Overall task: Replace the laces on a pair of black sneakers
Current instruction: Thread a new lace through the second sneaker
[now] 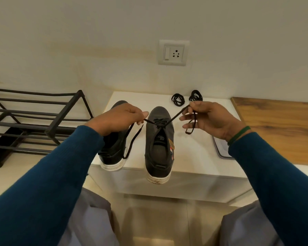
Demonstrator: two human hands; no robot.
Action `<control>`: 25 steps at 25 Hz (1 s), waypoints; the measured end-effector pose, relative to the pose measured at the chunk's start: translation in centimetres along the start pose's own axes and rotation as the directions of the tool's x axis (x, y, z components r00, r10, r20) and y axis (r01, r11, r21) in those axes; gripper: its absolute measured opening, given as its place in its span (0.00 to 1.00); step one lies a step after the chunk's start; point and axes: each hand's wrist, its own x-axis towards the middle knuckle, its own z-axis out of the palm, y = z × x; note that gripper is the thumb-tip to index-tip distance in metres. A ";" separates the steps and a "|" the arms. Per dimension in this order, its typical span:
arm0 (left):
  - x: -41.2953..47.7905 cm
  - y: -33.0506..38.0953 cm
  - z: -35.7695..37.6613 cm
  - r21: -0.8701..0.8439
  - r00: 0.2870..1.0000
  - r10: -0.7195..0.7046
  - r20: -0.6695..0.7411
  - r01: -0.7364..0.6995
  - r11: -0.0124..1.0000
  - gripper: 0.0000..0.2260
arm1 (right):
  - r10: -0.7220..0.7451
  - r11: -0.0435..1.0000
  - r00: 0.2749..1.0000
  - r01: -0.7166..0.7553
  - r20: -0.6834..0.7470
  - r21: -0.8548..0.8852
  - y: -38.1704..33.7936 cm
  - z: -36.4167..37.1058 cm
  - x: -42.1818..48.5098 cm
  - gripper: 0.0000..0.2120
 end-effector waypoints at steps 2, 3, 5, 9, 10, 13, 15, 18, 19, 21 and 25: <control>0.2 0.4 0.4 -0.182 0.997 0.043 0.063 -0.031 0.983 0.19 | -0.042 0.995 0.999 0.042 -0.009 0.086 0.2 0.2 0.5 0.16; 0.4 0.6 0.7 -0.279 0.996 0.065 0.066 -0.044 0.959 0.18 | -0.055 0.990 0.998 0.057 -0.019 0.127 0.4 0.3 0.7 0.16; 0.8 1.1 1.5 -0.463 0.995 0.095 0.015 -0.078 0.883 0.18 | -0.075 0.975 0.997 0.077 -0.018 0.209 0.9 0.7 0.9 0.14; 1.6 2.3 2.6 -0.805 0.993 0.054 -0.107 -0.119 0.581 0.15 | -0.122 0.955 0.991 0.131 -0.050 0.267 1.5 2.8 1.6 0.11; 1.8 2.7 2.8 -0.842 0.993 0.024 -0.117 -0.112 0.527 0.15 | -0.117 0.956 0.990 0.135 -0.083 0.259 1.6 3.5 1.8 0.11; 2.7 3.3 3.5 -0.874 0.988 -0.045 -0.147 -0.109 0.473 0.15 | -0.107 0.967 0.981 0.141 -0.164 0.211 1.5 5.3 2.6 0.12; 3.2 3.4 3.8 -0.853 0.988 -0.034 -0.149 -0.111 0.510 0.14 | -0.127 0.981 0.978 0.149 -0.166 0.123 1.2 6.2 3.1 0.12; 3.5 3.1 3.8 -0.785 0.987 -0.036 -0.154 -0.101 0.611 0.11 | -0.176 0.983 0.970 0.163 -0.169 -0.088 1.0 7.1 3.3 0.14; 3.6 3.1 3.8 -0.763 0.983 -0.048 -0.175 -0.105 0.637 0.10 | -0.183 0.980 0.969 0.167 -0.165 -0.108 1.0 7.3 3.4 0.14; 3.8 2.9 3.9 -0.733 0.975 -0.059 -0.213 -0.120 0.670 0.08 | -0.196 0.979 0.970 0.186 -0.144 -0.080 1.2 7.7 3.4 0.12; 3.8 2.8 3.5 -0.802 0.987 -0.068 -0.148 -0.080 0.591 0.10 | -0.292 0.925 0.941 0.232 -0.170 -0.302 1.2 7.7 3.5 0.08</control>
